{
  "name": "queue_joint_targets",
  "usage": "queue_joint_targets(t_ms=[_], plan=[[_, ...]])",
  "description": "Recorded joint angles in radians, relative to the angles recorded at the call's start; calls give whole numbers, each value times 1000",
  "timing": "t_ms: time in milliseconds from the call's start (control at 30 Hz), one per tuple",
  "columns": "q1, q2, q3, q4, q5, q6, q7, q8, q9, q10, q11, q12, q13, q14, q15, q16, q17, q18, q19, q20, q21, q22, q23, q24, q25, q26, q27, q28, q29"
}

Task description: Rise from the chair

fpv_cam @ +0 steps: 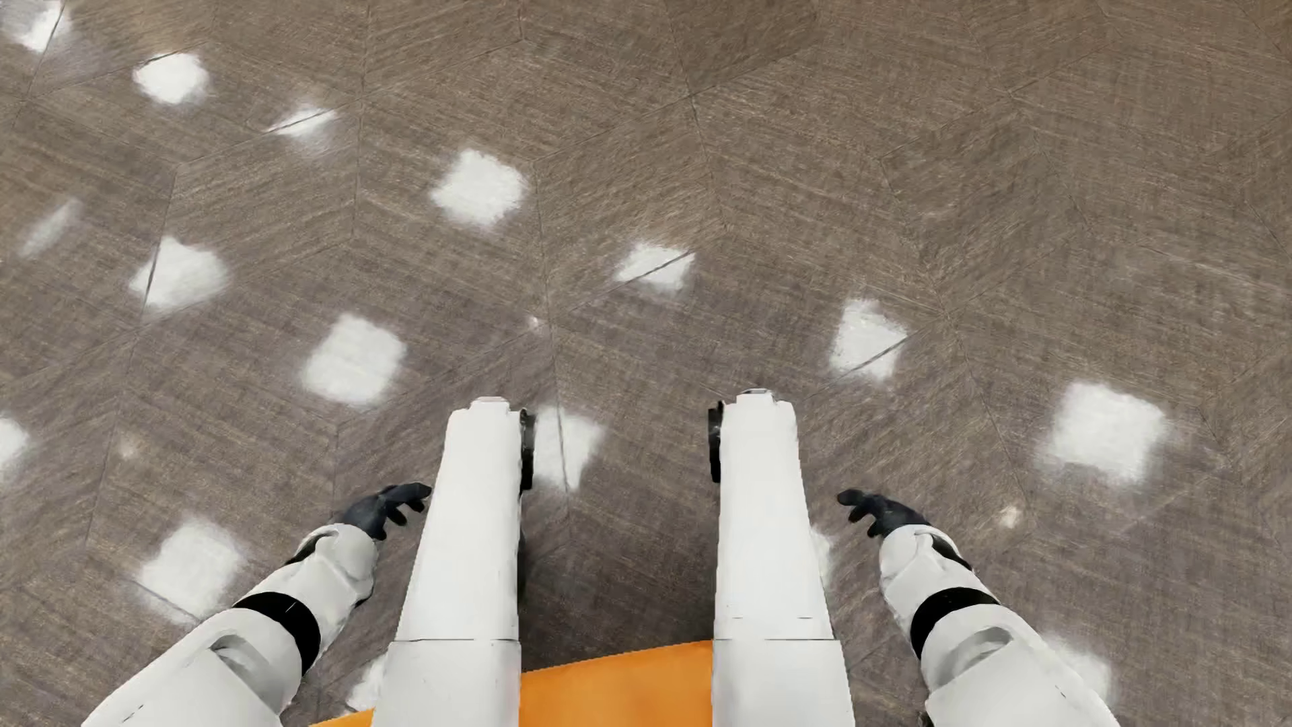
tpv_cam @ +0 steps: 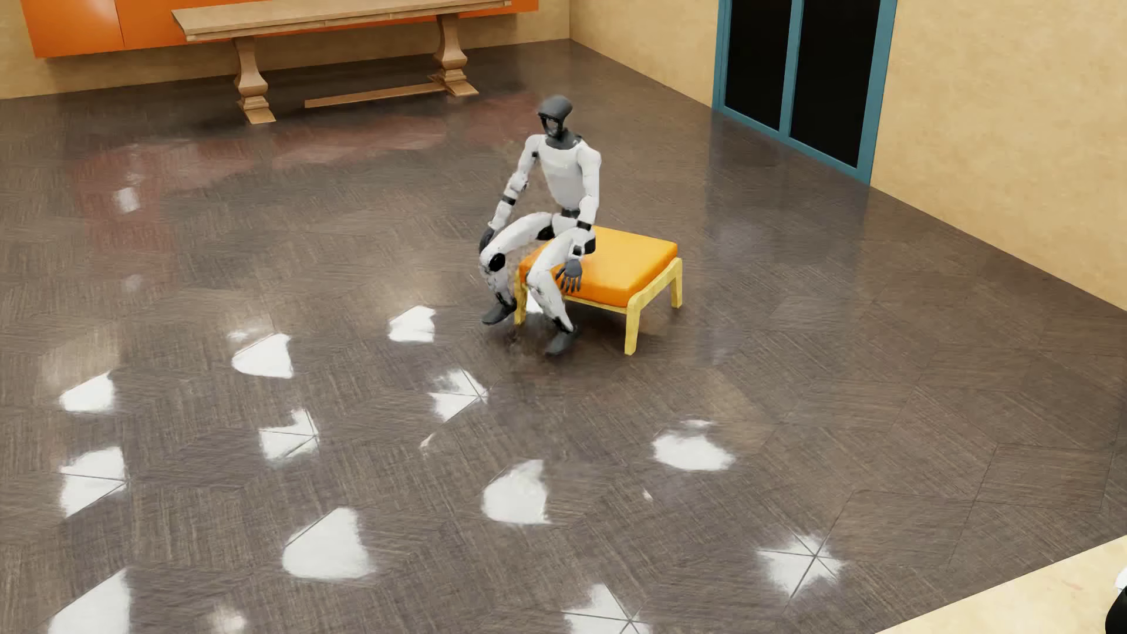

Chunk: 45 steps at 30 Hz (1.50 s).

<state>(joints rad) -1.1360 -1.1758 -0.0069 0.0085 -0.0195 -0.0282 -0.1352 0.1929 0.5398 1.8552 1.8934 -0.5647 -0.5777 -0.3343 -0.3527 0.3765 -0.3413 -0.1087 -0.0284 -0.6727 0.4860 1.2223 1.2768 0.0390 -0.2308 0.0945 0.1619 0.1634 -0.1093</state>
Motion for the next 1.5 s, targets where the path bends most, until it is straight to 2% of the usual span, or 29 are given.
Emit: queue_joint_targets(t_ms=[367, 600, 733, 833, 933, 1033, 1133, 1200, 1267, 1333, 1367, 1400, 1500], plan=[[-30, -31, 2, -3, 9, -4, -4, 3, 27, -1, -1, -43, -34, -3, -1, 4, -1, -9, -2, -3, 5, 11, -4, -11, 2, -2, -9, 12, -19], [-128, -130, 6, 5, 13, -8, -17, 15, 99, 2, 0, -133, -120, -26, -12, 19, -19, -51, 14, 0, -2, -1, 0, -1, 15, -17, -30, 29, -41], [-180, -188, 7, 5, 16, -14, -21, 18, 119, -29, -31, -176, -162, -90, -50, 29, -32, -66, 15, -5, 38, -13, -4, -7, 29, -40, -44, 43, -57], [-140, -158, 10, 9, 15, -23, -11, 11, 100, -126, -122, -163, -142, -121, -59, 29, -46, -67, 18, 3, 95, 0, -10, -11, 39, -49, -56, 48, -73], [-17, -30, 7, 10, 8, -16, 14, -15, 50, -287, -281, -90, -62, -116, -56, 30, -42, -55, 6, 20, 80, 0, -33, -9, 42, -49, -66, 57, -93], [156, 151, 9, 6, -3, -15, 47, -54, -23, -504, -492, 0, 63, -93, -44, 35, -39, -39, -6, 52, 43, -3, -33, 4, 15, -49, -62, 51, -80], [377, 386, 9, 11, 8, -12, 70, -90, -121, -785, -766, 127, 210, -38, -40, 60, -38, -54, -16, 99, 8, -17, -27, 31, -20, -43, -53, 29, -41], [530, 559, 3, 17, 25, -1, 85, -103, -186, -979, -966, 220, 312, 62, -14, 82, -46, -87, -18, 123, -2, -22, -39, 56, -39, -46, -64, 14, -25], [630, 724, 3, 31, 20, 6, 94, -128, -242, -1083, -1166, 292, 395, 161, 102, 101, -55, -125, -13, 140, -42, -22, -44, 77, -42, -44, -69, -18, 3], [646, 868, 19, 58, 0, 6, 107, -171, -287, -1061, -1333, 321, 453, 230, 145, 109, -63, -230, 9, 158, -95, -11, -31, 84, -30, -39, -68, -37, -7], [647, 936, 26, 70, -12, 3, 118, -197, -303, -1048, -1402, 332, 475, 255, 156, 110, -68, -254, 19, 170, -114, -8, -18, 84, -25, -38, -64, -35, -16], [660, 1002, 37, 81, -24, -2, 129, -222, -314, -1072, -1459, 338, 493, 261, 158, 111, -72, -254, 27, 177, -124, -6, -6, 82, -22, -37, -61, -35, -18], [701, 1149, 45, 114, -48, -7, 144, -272, -354, -1302, -1571, 355, 499, 253, 145, 114, -79, -199, 46, 197, -149, 4, 35, 71, -31, -33, -54, -34, -3]])
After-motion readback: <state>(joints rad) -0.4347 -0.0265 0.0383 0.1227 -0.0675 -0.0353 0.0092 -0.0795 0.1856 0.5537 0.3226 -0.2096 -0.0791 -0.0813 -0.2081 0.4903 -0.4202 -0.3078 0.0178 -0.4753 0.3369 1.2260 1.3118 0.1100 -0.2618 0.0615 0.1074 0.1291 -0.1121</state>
